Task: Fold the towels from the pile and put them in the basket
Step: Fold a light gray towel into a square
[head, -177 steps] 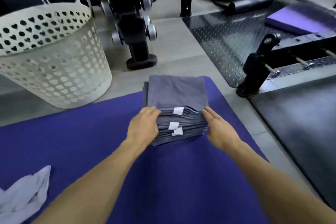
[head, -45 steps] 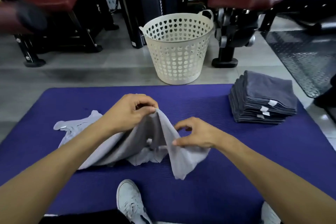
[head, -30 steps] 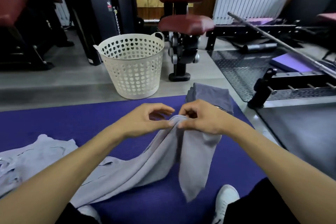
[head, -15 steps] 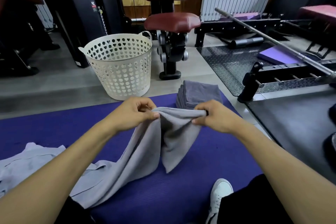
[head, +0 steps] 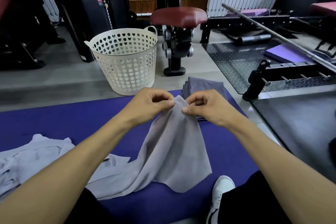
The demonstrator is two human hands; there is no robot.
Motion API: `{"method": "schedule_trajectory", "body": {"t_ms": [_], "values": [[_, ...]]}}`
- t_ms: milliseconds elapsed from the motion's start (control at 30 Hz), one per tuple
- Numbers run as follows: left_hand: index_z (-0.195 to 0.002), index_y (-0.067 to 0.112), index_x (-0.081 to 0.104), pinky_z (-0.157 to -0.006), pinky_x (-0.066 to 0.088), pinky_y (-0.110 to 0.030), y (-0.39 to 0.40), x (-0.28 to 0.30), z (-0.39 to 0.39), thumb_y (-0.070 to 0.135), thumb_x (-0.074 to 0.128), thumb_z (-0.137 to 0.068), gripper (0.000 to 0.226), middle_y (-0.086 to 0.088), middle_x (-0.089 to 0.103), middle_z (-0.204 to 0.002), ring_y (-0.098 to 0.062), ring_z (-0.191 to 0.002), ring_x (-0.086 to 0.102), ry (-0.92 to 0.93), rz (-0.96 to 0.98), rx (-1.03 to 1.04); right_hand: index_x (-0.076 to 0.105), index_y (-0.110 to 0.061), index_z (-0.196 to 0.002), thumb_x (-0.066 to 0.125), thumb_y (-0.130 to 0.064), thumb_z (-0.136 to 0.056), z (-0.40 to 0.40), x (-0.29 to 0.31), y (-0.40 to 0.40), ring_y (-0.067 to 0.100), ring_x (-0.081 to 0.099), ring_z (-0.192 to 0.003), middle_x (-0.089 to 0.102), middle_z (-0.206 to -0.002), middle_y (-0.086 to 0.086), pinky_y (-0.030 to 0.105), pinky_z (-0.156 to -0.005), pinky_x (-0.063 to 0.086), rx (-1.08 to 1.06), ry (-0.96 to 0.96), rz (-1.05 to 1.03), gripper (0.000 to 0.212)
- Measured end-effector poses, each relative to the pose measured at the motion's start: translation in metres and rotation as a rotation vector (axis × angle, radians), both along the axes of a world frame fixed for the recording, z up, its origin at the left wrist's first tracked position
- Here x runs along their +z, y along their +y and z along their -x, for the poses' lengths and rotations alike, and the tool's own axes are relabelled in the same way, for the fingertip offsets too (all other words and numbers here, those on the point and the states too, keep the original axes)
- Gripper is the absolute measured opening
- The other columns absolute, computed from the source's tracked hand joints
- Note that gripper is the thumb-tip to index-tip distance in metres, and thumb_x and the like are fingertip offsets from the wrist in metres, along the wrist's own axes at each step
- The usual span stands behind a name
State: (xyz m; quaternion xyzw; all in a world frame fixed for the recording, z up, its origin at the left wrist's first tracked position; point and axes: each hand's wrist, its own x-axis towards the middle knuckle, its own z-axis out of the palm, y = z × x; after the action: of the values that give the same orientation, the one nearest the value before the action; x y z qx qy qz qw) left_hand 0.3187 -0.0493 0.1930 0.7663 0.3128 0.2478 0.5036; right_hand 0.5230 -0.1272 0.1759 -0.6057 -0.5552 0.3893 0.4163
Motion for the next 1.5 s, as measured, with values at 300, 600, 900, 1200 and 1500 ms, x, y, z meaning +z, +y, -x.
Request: {"method": "schedule_trajectory", "body": {"t_ms": [300,600,900,1200,1500], "values": [[-0.081,0.015,0.058,-0.054,0.038,-0.022,0.007,-0.005,0.007,0.014,0.055,-0.097,0.017,0.007,0.053,-0.058,-0.007,-0.051,0.044,0.157,-0.068,0.253,0.071,-0.003,-0.087,0.074,-0.019,-0.087,0.0,-0.014,-0.004,0.012,0.044,-0.062,0.056,-0.066,0.006,0.023,-0.059,0.037,0.132,-0.269,0.21,0.017],[-0.091,0.025,0.066,-0.07,0.05,-0.018,-0.002,-0.009,0.005,0.012,0.067,-0.09,0.013,0.013,0.069,-0.078,-0.005,-0.073,0.063,0.001,-0.323,0.381,0.073,-0.01,-0.086,0.078,-0.01,-0.082,0.016,0.002,0.011,0.01,0.059,-0.071,0.071,-0.08,0.009,0.019,-0.069,0.048,-0.181,-0.056,-0.178,0.007],[-0.102,0.02,0.079,-0.088,0.056,-0.048,-0.012,-0.006,0.004,0.019,0.075,-0.086,0.016,0.003,0.077,-0.096,-0.028,-0.095,0.072,-0.016,-0.154,0.102,0.078,-0.015,-0.086,0.074,-0.012,-0.086,0.02,0.007,0.004,0.012,0.071,-0.082,0.076,-0.081,-0.003,0.025,-0.079,0.055,-0.029,-0.125,-0.232,0.005],[-0.081,0.016,0.077,-0.08,0.055,-0.023,-0.006,-0.01,0.004,0.003,0.071,-0.086,0.015,0.004,0.076,-0.083,-0.005,-0.08,0.068,-0.193,-0.133,0.305,0.071,-0.012,-0.092,0.071,-0.008,-0.088,0.006,-0.008,0.009,-0.001,0.059,-0.064,0.07,-0.07,-0.006,0.013,-0.066,0.046,0.184,-0.192,0.144,0.005],[-0.074,0.024,0.073,-0.066,0.045,-0.008,0.018,-0.015,0.024,0.016,0.072,-0.086,0.015,0.008,0.074,-0.079,-0.003,-0.074,0.065,0.277,-0.316,0.399,0.076,-0.013,-0.081,0.076,-0.014,-0.085,0.006,-0.009,0.02,0.002,0.061,-0.066,0.072,-0.072,-0.006,0.025,-0.069,0.053,-0.024,-0.314,0.0,0.003]]}}
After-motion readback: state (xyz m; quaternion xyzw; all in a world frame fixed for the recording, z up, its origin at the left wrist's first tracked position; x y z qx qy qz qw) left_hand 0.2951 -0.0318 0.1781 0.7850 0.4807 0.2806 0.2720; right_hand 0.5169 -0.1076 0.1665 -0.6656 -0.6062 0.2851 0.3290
